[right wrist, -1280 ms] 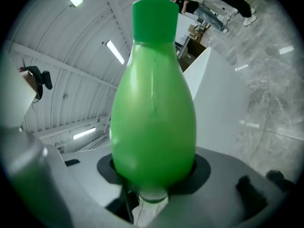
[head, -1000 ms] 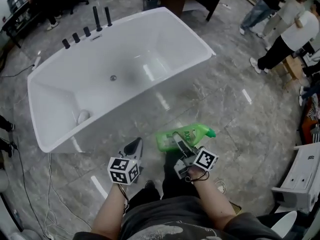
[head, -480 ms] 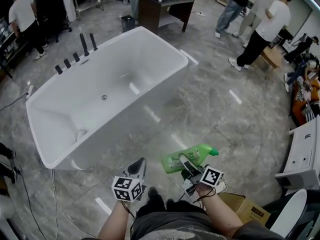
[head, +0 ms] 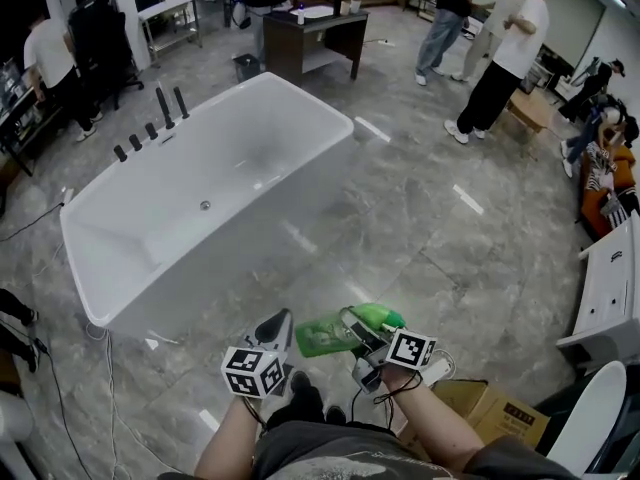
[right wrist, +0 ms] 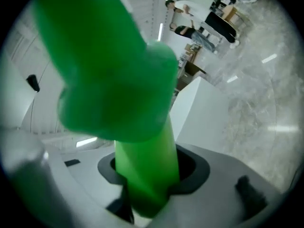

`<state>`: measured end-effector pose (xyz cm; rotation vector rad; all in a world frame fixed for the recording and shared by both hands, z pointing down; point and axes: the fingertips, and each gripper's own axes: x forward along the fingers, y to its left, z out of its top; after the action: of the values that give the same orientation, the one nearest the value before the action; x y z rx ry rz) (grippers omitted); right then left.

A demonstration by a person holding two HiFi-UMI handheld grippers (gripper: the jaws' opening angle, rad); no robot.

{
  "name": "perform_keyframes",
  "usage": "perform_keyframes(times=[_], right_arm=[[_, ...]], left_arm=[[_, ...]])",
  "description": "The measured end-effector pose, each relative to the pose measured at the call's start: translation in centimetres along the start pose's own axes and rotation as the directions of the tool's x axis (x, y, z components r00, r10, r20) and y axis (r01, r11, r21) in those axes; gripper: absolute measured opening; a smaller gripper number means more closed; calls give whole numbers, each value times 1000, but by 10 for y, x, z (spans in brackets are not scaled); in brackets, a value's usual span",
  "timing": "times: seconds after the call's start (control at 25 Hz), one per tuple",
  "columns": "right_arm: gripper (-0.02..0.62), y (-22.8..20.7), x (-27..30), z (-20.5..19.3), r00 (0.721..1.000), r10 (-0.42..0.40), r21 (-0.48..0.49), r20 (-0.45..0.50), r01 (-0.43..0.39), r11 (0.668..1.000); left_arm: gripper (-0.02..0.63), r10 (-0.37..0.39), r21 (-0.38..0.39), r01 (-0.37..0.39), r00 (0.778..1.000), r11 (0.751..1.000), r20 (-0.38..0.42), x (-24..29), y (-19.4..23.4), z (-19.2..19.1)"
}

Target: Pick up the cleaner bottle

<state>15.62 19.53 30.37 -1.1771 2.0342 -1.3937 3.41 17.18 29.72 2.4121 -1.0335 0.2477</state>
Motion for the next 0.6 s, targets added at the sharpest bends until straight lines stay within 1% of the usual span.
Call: perform_keyframes(times=[0.08, 0.12, 0.2, 0.28, 0.36, 0.44, 0.6], right_arm=[[189, -8, -8, -32, 999, 20, 121, -26, -17, 993], [186, -13, -12, -48, 999, 25, 173, -27, -19, 985], [186, -24, -26, -73, 1000, 4, 242, -22, 1, 970], [186, -33, -43, -91, 1000, -16, 293, -16, 20, 956], [184, -33, -51, -103, 1000, -22, 323, -6, 23, 946], [184, -31, -56, -109, 1000, -28, 326, -3, 28, 945], [184, -10, -72, -115, 1000, -8, 320, 21, 1, 948]], left_arm=[[15, 29, -12, -29, 999, 1000, 25, -16, -11, -11], [15, 41, -1, -41, 999, 999, 25, -24, -15, -18], [15, 58, 36, -59, 998, 998, 6, -42, -23, -33], [15, 103, 38, -103, 995, 994, -4, -62, -19, -44], [15, 150, 4, -150, 989, 989, -7, -81, -10, -52], [15, 173, -8, -173, 985, 985, -8, -97, -9, -59], [15, 170, 2, -170, 985, 985, -14, -129, -29, -73]])
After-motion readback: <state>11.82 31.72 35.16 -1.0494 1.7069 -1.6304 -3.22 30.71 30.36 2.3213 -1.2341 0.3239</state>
